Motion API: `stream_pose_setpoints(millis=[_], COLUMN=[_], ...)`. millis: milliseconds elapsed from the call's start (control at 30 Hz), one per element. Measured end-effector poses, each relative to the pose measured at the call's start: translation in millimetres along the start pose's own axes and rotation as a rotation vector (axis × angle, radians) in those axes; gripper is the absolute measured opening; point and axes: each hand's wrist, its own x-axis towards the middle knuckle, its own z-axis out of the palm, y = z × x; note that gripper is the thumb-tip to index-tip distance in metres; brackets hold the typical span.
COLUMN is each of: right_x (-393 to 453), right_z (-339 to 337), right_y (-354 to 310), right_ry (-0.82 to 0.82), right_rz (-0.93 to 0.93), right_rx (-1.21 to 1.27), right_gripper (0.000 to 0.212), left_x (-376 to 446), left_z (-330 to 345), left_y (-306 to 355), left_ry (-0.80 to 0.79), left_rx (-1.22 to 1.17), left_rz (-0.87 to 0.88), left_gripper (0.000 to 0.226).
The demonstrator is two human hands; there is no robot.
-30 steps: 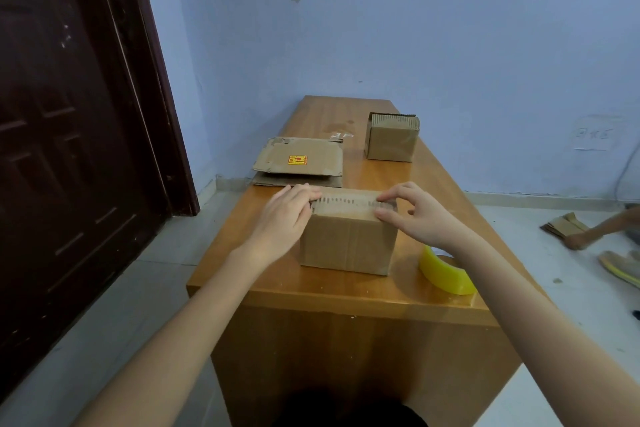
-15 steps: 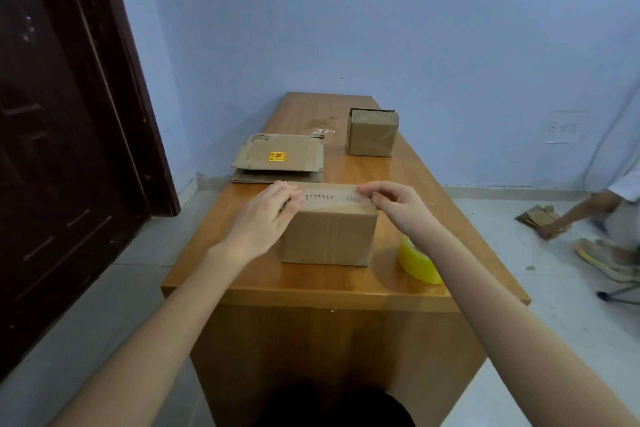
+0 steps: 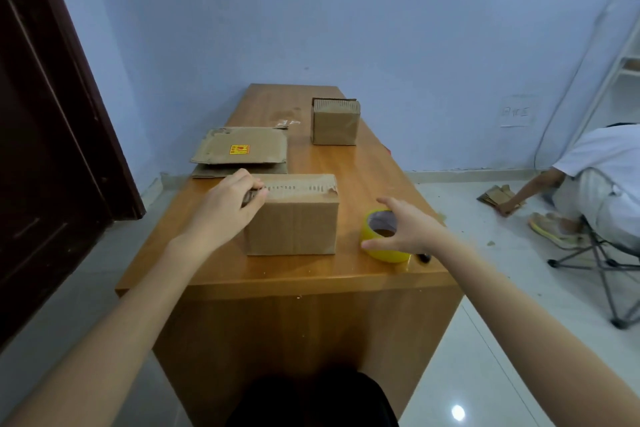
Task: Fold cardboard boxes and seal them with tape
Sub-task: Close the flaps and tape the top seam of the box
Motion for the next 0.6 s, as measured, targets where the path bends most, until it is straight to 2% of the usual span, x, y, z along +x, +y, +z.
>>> stream_pose_setpoints(millis=[167,300,367,467,600], right_x=[4,-2,-5,-8,-1], right_z=[7,-1,-12,-35,-53], right_y=[0,1,-7,-32,-78], right_ry=[0.100,0.190,0.244,0.301,0.299], right_rz=[-0.046,-0.125,-0.212,-0.369,-0.545], right_rx=[-0.010,0.324,0.428,0.455,0.504], right_gripper=[0.103,0.093,0.089,0.085,0.076], left_x=[3,6,7,8,5], left_z=[1,5,7,7,6], left_y=[2,0,-2,-1,1], left_ry=[0.032,0.075,0.087,0.103,0.107], left_rx=[0.013,0.035,0.035,0.024,-0.018], left_rz=[-0.008,0.001,0.005,0.003,-0.034], left_gripper=[0.023,0.021,0.019,0.016,0.014])
